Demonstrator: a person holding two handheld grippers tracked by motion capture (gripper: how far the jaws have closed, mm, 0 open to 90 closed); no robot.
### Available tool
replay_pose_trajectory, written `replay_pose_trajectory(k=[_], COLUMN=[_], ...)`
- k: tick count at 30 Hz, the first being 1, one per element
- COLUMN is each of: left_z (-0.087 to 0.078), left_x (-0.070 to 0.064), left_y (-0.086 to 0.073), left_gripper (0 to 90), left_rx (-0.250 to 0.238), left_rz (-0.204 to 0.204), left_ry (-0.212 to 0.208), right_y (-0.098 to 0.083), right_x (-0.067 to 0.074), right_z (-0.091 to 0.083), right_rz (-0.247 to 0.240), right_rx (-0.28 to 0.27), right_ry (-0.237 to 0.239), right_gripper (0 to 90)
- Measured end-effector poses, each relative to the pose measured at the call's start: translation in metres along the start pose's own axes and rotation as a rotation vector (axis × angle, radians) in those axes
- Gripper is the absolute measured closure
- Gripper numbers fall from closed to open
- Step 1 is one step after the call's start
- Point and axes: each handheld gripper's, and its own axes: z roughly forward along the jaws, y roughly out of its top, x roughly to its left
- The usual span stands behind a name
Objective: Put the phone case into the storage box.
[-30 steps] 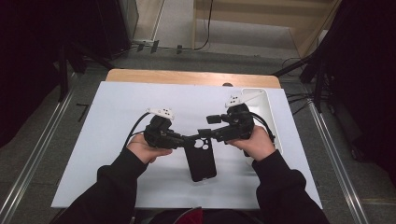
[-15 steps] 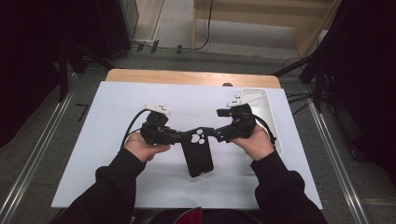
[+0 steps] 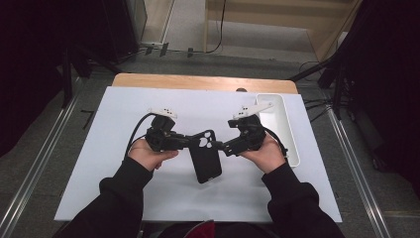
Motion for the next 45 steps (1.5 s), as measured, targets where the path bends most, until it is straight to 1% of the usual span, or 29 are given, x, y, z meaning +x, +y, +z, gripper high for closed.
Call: replay_pose_trajectory(k=[1,2,3,9,11,15,16,17,20,21,22,25,26,28,30,32,37,38,40,42,43,45], left_z=[-0.001,-0.002,-0.003,-0.01,-0.012,-0.014,-0.015,-0.016,-0.018,-0.019,-0.02,-0.021,-0.022,-0.023,-0.024,-0.024,-0.023,-0.023,-0.022,-0.022,-0.022,-0.021], left_x=[0.001,0.001,0.002,0.004,0.005,0.007,0.007,0.007,0.008,0.008,0.008,0.008,0.008,0.009,0.009,0.009,0.008,0.007,0.007,0.008,0.008,0.007], left_y=[0.0,0.0,0.0,0.001,0.001,0.001,0.001,0.002,0.002,0.002,0.002,0.002,0.002,0.002,0.003,0.002,0.003,0.003,0.003,0.003,0.003,0.003], left_gripper=[79.3,79.3,79.3,79.3,79.3,79.3,79.3,79.3,79.3,79.3,79.3,79.3,79.3,79.3,79.3,79.3,79.3,79.3,79.2,79.2,79.2,79.3], left_rx=[-0.003,-0.014,-0.02,-0.055,-0.063,-0.082,-0.086,-0.087,-0.105,-0.104,-0.11,-0.129,-0.133,-0.143,-0.132,-0.14,-0.148,-0.143,-0.131,-0.125,-0.123,-0.128], left_rz=[0.001,-0.009,-0.015,-0.034,-0.041,-0.065,-0.074,-0.071,-0.093,-0.097,-0.109,-0.113,-0.123,-0.13,-0.141,-0.15,-0.151,-0.155,-0.159,-0.172,-0.177,-0.18], left_ry=[0.004,0.003,0.008,0.039,0.051,0.069,0.075,0.08,0.096,0.104,0.109,0.115,0.115,0.124,0.135,0.147,0.171,0.182,0.185,0.187,0.183,0.188], right_y=[0.0,-0.001,-0.001,-0.002,-0.003,-0.003,-0.003,-0.003,-0.002,-0.002,-0.003,-0.004,-0.004,-0.005,-0.006,-0.007,-0.011,-0.011,-0.012,-0.013,-0.013,-0.014], right_x=[0.0,0.001,0.001,0.004,0.005,0.008,0.009,0.01,0.014,0.015,0.016,0.017,0.017,0.018,0.018,0.019,0.02,0.021,0.022,0.023,0.024,0.025], right_z=[0.001,0.002,0.002,0.006,0.008,0.01,0.01,0.01,0.012,0.012,0.013,0.015,0.016,0.017,0.019,0.022,0.028,0.029,0.031,0.033,0.034,0.036], right_rz=[-0.006,-0.012,-0.007,-0.012,-0.017,-0.012,-0.017,-0.015,-0.021,-0.022,-0.023,-0.009,-0.008,-0.003,-0.008,-0.007,0.002,0.002,0.003,-0.007,-0.008,-0.005], right_rx=[0.002,0.003,0.002,-0.01,-0.022,-0.032,-0.038,-0.041,-0.056,-0.059,-0.064,-0.073,-0.078,-0.08,-0.083,-0.083,-0.083,-0.082,-0.084,-0.079,-0.077,-0.083], right_ry=[-0.006,-0.014,-0.017,-0.012,-0.022,-0.032,-0.036,-0.04,-0.044,-0.047,-0.05,-0.041,-0.044,-0.045,-0.042,-0.034,-0.036,-0.034,-0.035,-0.036,-0.043,-0.043], right_gripper=[0.0,0.0,0.0,0.0,0.0,0.0,0.0,0.0,0.0,0.0,0.0,0.0,0.0,0.0,0.0,0.0,0.0,0.0,0.0,0.0,0.0,0.0])
